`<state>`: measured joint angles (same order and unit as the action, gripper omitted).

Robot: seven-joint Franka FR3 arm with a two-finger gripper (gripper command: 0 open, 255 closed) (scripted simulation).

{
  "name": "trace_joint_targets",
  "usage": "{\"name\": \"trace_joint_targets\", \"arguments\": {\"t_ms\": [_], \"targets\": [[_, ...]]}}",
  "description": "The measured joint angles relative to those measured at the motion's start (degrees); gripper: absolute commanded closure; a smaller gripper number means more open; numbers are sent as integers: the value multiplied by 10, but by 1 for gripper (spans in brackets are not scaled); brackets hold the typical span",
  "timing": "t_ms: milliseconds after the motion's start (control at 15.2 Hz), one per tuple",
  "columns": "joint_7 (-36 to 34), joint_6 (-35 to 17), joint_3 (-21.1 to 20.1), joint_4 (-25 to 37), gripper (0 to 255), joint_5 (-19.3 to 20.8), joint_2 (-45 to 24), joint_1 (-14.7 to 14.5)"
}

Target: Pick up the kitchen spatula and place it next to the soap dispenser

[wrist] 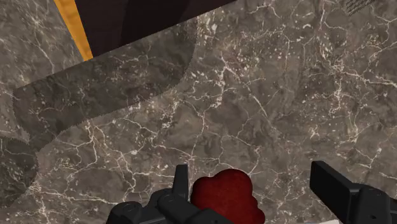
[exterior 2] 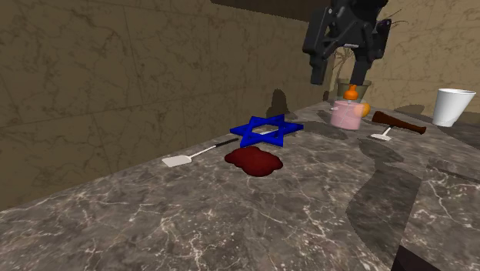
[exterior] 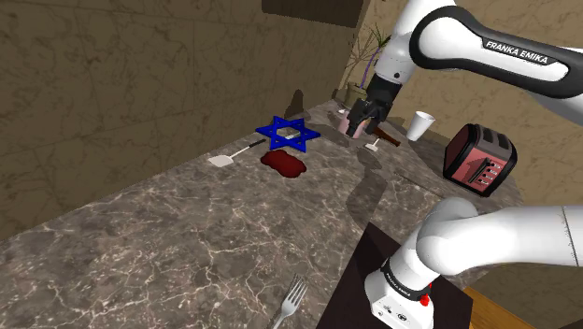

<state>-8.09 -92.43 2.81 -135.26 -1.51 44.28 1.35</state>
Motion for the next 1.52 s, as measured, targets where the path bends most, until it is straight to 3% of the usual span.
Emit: {"name": "trace_joint_targets", "arguments": {"t_ms": [198, 858, 1122, 1518], "targets": [[-30, -19, -16, -5, 0, -8, -13, 3], [-288, -151, -135, 31, 0, -44, -171, 33], [-397, -198, -176, 69, 0, -33, -255, 48], [-565, -242, -215, 165, 0, 17, -401, 66]]}}
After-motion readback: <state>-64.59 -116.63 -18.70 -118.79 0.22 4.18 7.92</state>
